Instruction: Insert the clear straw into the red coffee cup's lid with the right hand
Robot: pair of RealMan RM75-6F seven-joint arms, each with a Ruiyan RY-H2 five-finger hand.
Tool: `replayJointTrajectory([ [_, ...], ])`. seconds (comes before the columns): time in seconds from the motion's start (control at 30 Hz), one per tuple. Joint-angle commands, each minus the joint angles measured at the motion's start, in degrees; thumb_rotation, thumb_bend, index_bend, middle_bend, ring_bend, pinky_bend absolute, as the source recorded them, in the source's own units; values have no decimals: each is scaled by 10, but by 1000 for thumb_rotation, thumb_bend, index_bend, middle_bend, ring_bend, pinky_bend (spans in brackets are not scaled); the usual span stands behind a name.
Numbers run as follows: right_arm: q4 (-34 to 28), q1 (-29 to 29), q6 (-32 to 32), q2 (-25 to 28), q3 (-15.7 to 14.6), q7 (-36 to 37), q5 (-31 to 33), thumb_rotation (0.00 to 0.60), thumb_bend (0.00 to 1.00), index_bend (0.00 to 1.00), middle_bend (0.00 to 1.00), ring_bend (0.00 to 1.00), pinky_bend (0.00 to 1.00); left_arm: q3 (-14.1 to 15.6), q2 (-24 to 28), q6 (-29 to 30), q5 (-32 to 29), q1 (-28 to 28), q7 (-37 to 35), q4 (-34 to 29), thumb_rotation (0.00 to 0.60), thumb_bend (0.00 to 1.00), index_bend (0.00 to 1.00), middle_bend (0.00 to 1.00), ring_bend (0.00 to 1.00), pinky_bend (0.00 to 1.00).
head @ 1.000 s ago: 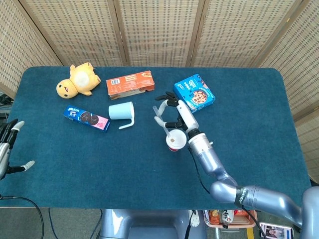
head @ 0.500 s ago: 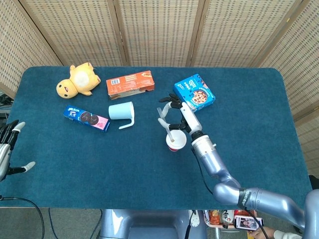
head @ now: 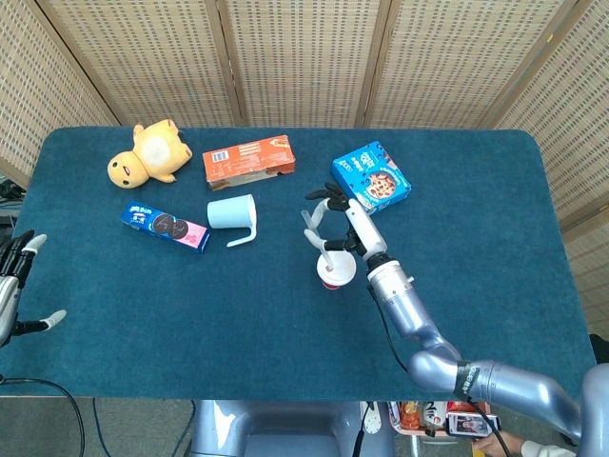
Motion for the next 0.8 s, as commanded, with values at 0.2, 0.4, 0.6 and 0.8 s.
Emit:
replayJointTrajectory([
  [0.2, 10, 0, -5, -6, -2, 3, -3, 600, 563, 686, 317, 93, 87, -1, 0, -1, -2, 0, -4, 5, 600, 97, 0, 0, 0, 0],
  [0.4, 20, 0, -7, -13, -4, 6, -5, 600, 562, 687, 317, 93, 87, -1, -2, -5, -4, -2, -5, 8, 600, 97, 0, 0, 0, 0],
  [0.6, 30, -2, -10, -19, -6, 11, -10, 600, 562, 687, 317, 92, 87, -1, -3, -7, -7, -3, -7, 11, 600, 97, 0, 0, 0, 0],
  [0.8, 40, -5, -11, -23, -9, 20, -18, 600, 562, 686, 318, 92, 87, -1, -4, -9, -8, -3, -8, 14, 600, 97, 0, 0, 0, 0],
])
